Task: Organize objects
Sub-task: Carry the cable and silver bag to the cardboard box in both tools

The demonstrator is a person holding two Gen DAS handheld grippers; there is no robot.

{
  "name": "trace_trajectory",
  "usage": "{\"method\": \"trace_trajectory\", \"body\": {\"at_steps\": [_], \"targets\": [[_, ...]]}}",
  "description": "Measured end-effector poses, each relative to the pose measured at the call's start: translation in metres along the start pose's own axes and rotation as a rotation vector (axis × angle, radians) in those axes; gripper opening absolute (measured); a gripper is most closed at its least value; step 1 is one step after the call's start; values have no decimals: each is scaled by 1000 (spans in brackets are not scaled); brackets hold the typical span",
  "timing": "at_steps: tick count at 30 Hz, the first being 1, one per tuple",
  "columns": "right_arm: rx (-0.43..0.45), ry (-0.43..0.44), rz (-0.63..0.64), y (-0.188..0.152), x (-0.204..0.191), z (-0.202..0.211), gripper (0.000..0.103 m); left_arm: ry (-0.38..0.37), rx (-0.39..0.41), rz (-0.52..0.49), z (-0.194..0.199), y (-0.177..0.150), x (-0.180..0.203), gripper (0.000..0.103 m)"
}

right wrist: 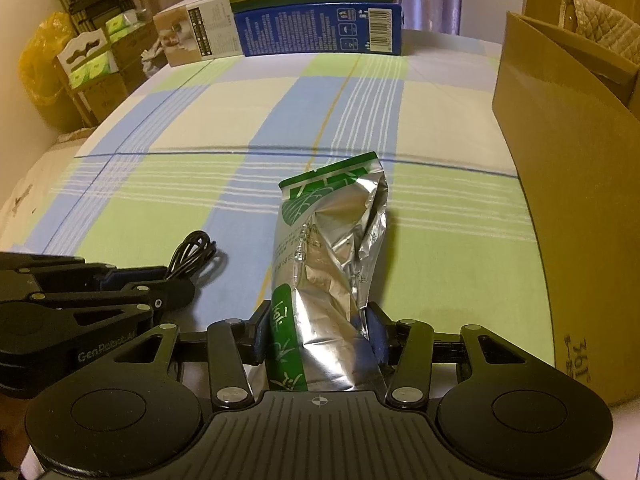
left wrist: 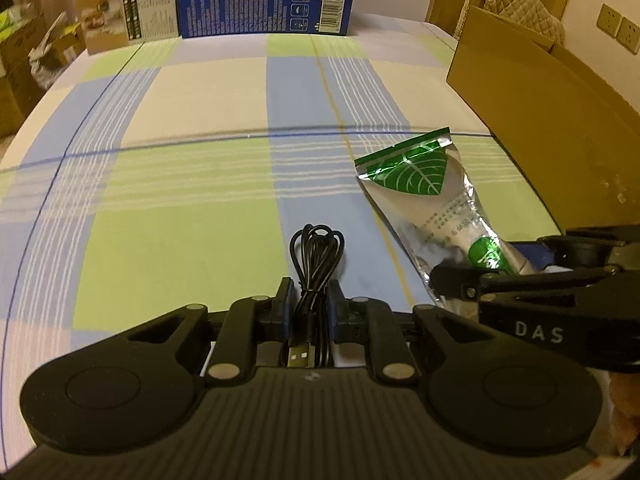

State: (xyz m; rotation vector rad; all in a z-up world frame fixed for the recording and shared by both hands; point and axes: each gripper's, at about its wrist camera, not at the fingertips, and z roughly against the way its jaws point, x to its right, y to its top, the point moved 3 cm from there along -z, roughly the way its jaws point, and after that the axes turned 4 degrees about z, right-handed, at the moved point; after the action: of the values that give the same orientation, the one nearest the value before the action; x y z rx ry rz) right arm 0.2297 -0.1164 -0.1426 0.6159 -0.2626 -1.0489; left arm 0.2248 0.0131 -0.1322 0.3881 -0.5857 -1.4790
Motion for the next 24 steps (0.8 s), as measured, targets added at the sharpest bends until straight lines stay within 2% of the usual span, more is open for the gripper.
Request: {"method": "trace_trajectory", "body": {"at_steps": [11,24], "targets": [[14,-5,-14,-20,-1,38,44,-6,-9,55,31,-21,16,11],[68,-4,-27,-36,1,92,44,-50,47,91,85,-26,34,11]]}}
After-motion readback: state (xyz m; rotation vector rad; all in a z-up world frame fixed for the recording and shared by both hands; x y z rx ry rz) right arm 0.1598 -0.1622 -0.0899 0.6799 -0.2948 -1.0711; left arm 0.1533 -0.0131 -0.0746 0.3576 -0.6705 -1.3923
